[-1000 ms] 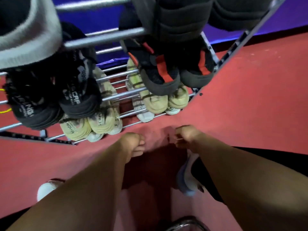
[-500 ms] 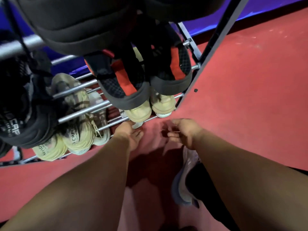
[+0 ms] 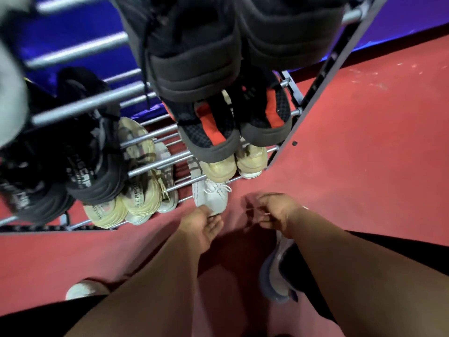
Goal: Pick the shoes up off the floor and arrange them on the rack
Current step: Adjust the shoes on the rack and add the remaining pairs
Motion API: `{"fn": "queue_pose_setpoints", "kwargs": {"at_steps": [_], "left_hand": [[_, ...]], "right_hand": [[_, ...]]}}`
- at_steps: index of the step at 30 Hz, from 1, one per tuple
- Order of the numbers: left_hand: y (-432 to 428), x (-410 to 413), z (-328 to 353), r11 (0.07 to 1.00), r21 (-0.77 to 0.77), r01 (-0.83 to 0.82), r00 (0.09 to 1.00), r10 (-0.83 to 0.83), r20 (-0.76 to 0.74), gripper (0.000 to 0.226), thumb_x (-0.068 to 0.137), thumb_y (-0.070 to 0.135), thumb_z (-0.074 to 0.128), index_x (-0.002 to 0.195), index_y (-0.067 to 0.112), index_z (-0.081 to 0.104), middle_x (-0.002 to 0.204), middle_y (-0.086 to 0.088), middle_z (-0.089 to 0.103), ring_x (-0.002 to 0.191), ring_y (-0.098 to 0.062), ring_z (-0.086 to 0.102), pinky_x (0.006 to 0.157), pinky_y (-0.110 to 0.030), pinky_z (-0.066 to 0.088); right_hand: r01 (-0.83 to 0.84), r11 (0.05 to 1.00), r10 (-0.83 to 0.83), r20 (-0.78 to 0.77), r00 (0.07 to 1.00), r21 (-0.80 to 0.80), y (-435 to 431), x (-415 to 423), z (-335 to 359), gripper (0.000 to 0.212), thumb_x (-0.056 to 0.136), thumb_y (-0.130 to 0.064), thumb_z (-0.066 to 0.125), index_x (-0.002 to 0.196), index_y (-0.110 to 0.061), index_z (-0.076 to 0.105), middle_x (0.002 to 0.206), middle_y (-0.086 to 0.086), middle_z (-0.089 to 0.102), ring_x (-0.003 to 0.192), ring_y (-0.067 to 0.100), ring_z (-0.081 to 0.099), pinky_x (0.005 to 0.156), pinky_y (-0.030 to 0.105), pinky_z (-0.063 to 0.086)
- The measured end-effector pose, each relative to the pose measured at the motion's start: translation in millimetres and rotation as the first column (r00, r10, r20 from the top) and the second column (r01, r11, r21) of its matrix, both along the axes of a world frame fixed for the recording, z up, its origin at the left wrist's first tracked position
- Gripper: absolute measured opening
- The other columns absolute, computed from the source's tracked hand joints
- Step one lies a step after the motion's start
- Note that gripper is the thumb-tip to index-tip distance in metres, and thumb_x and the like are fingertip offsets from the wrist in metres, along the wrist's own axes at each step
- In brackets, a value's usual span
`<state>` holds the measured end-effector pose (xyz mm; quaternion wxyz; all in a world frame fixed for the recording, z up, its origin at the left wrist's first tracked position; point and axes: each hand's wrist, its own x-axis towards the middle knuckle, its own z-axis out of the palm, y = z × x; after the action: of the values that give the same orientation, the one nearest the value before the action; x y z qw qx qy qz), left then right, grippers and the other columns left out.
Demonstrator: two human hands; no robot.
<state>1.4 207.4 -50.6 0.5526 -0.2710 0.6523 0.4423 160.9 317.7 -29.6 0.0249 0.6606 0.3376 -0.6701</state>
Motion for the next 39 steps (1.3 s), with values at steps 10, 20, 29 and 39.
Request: {"fn": "queue_pose_setpoints", "kwargs": {"at_steps": [10,20,29,39], "left_hand": [[-97,1,107,0.983,0.068,0.173,0.979,-0.165,-0.117,0.016,0.098,0.010,0.062,0.110,0.000,0.065,0.083,-0.015,0.067,0.074,-0.025,0.070,0.060,-0.037,0.064],[-157,-8,249,0.764,-0.083,0.640,0.729,-0.638,-0.251,0.017,0.090,0.006,0.051,0.079,0.009,0.064,0.051,-0.003,0.064,0.040,-0.010,0.060,0.050,-0.021,0.052],[-161,-14,340,0.624,-0.121,0.772,0.563,-0.759,-0.327,0.027,0.078,0.012,0.054,0.098,0.002,0.069,0.080,-0.018,0.071,0.056,-0.018,0.066,0.045,-0.022,0.051],[-160,-13,411,0.686,0.043,0.726,0.638,-0.650,-0.413,0.017,0.077,0.013,0.049,0.078,0.003,0.063,0.061,-0.012,0.059,0.043,-0.015,0.054,0.041,-0.017,0.044]], "right_hand": [[-0.108,0.987,0.112,-0.029,0.993,0.121,-43,-6,84,0.019,0.104,-0.025,0.054,0.118,-0.014,0.061,0.101,0.010,0.068,0.073,0.022,0.064,0.069,0.034,0.058],[-0.161,0.972,0.185,-0.132,0.974,0.171,-92,23,188,0.024,0.099,-0.008,0.049,0.077,-0.018,0.048,0.066,0.003,0.043,0.054,0.017,0.034,0.054,0.024,0.027],[0.025,0.872,0.030,-0.105,0.994,0.489,-71,49,251,0.046,0.065,-0.022,0.062,0.106,-0.002,0.065,0.074,0.008,0.056,0.056,0.021,0.040,0.053,0.033,0.033],[-0.153,0.978,0.182,-0.218,0.959,0.143,-82,78,323,0.048,0.095,-0.052,0.063,0.113,-0.008,0.070,0.103,0.019,0.077,0.093,0.042,0.074,0.082,0.060,0.056]]}}
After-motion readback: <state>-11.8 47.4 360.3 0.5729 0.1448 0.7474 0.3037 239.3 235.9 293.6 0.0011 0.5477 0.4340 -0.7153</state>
